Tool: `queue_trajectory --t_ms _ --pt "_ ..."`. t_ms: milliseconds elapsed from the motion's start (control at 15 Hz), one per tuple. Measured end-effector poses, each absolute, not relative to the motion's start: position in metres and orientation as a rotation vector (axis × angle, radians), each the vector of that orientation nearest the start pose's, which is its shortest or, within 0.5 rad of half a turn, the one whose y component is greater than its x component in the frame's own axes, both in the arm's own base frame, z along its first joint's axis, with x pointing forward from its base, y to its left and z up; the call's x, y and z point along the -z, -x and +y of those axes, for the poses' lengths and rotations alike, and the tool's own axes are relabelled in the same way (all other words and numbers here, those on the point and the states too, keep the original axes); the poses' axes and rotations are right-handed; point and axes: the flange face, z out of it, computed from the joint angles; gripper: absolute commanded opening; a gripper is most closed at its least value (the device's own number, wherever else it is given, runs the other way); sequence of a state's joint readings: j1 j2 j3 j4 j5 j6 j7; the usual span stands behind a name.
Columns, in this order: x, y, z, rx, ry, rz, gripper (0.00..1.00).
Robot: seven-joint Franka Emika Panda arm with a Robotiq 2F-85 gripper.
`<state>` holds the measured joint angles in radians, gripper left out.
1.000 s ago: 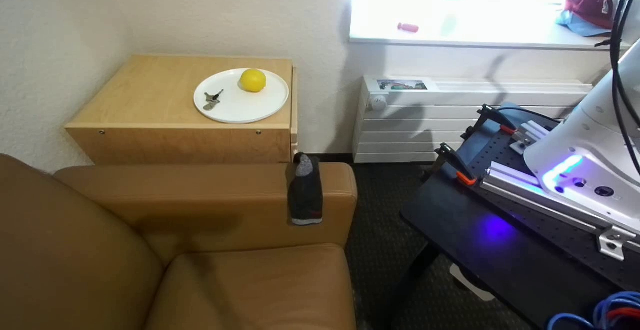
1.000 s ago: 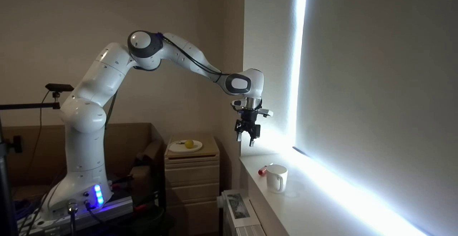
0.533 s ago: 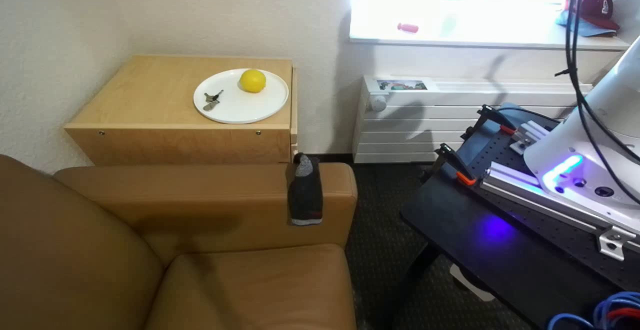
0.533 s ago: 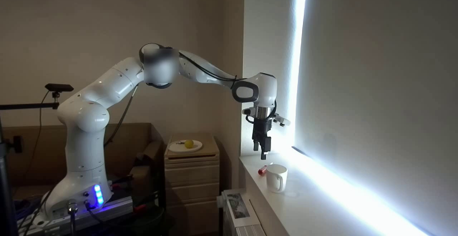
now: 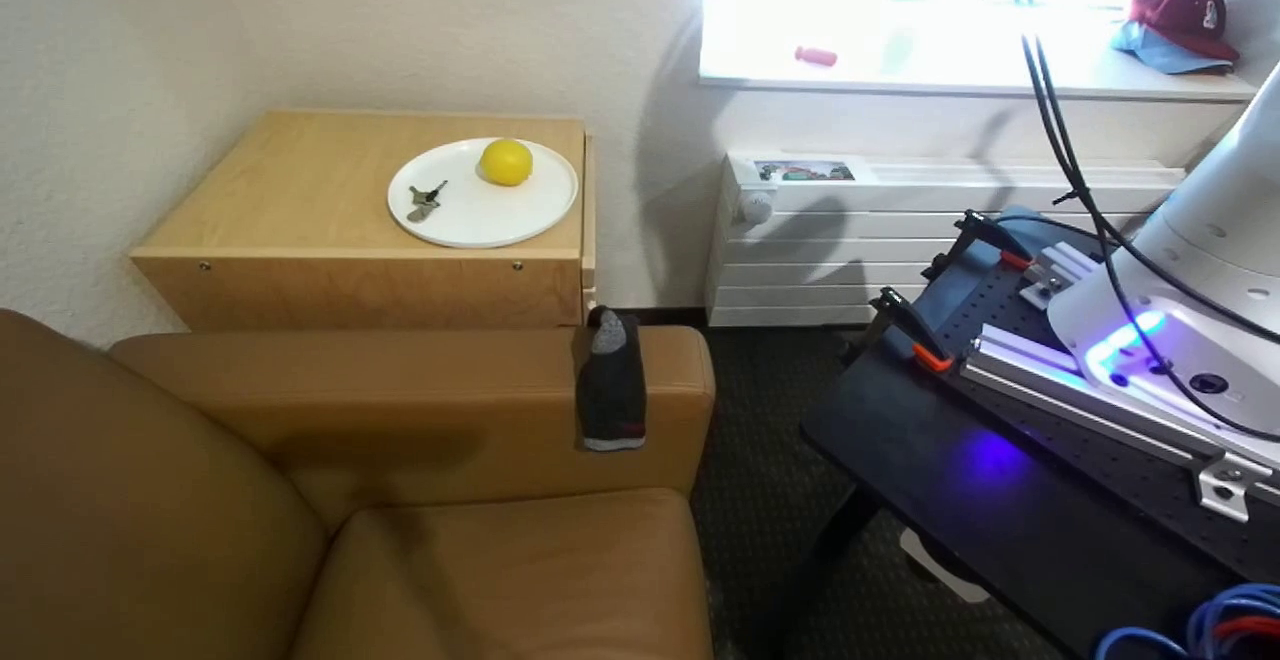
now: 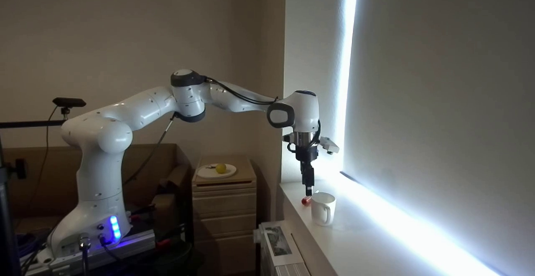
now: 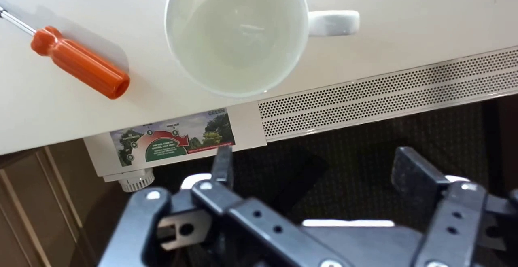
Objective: Put the keys on the plate, slide the plate to the left, then put the cup on the windowsill on the right side of the nightstand
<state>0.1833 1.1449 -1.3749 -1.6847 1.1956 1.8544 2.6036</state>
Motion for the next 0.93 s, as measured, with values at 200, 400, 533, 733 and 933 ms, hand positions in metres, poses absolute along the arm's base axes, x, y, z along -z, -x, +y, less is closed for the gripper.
queue_trajectory --t_ms 200,400,533,733,933 --pt "-0.287 -0.450 -0.487 0.014 -1.362 2.734 1.00" --pt "-0.275 -0.430 -0.495 -0.034 -1.449 2.631 1.00" --pt "-0.266 -0.415 -0.499 -0.053 -1.499 2.559 1.00" --pt "-0.255 -0.396 -0.496 -0.057 -1.556 2.487 1.00" --pt "-0.256 -0.389 -0.486 -0.046 -1.573 2.450 1.00"
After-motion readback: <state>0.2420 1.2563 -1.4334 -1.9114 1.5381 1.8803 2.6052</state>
